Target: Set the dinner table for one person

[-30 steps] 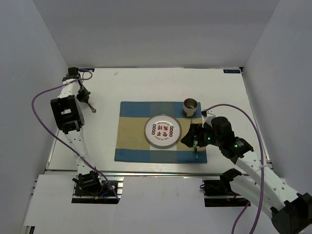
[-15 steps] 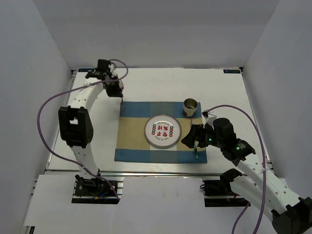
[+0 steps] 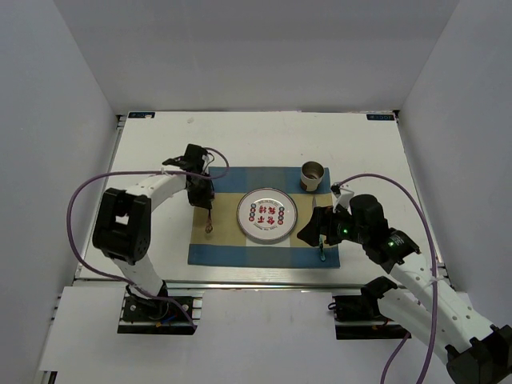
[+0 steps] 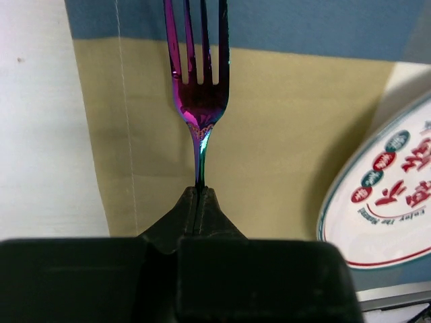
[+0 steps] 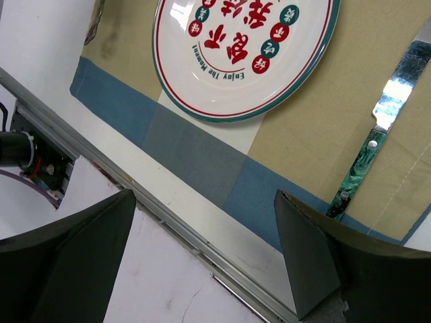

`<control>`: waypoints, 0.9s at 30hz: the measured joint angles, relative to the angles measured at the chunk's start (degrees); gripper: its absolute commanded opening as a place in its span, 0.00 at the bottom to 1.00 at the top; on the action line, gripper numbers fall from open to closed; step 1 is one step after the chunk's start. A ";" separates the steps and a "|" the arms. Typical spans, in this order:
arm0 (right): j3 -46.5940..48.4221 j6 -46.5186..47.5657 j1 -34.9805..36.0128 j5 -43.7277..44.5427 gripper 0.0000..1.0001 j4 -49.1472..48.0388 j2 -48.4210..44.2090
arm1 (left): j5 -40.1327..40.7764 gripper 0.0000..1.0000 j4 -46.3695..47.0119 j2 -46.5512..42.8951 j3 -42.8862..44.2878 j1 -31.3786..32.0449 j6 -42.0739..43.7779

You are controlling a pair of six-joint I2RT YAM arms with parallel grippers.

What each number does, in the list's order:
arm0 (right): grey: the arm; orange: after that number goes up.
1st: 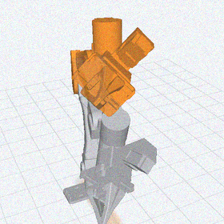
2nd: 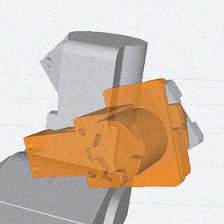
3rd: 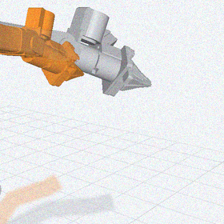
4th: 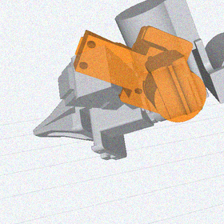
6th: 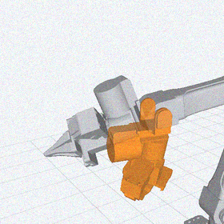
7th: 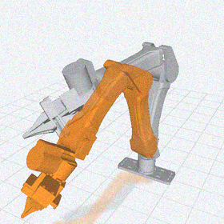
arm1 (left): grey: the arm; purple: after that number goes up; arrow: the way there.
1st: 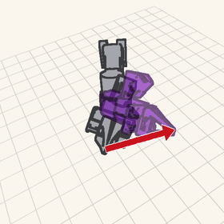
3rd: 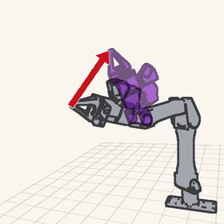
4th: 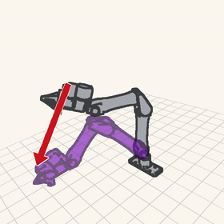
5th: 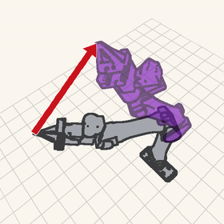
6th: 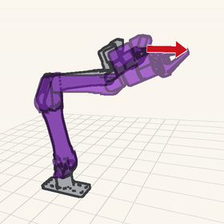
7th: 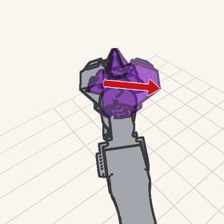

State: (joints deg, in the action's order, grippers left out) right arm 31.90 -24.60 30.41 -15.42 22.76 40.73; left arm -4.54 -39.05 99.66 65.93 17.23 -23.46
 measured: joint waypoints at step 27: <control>-0.02 0.17 0.04 -1.07 0.89 -0.09 0.72 | 7.13 0.00 5.68 -5.25 -11.02 6.99 -2.97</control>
State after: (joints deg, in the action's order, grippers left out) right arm 31.88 -24.43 30.46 -16.49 22.68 41.45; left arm 2.59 -33.36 94.41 54.92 24.23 -26.44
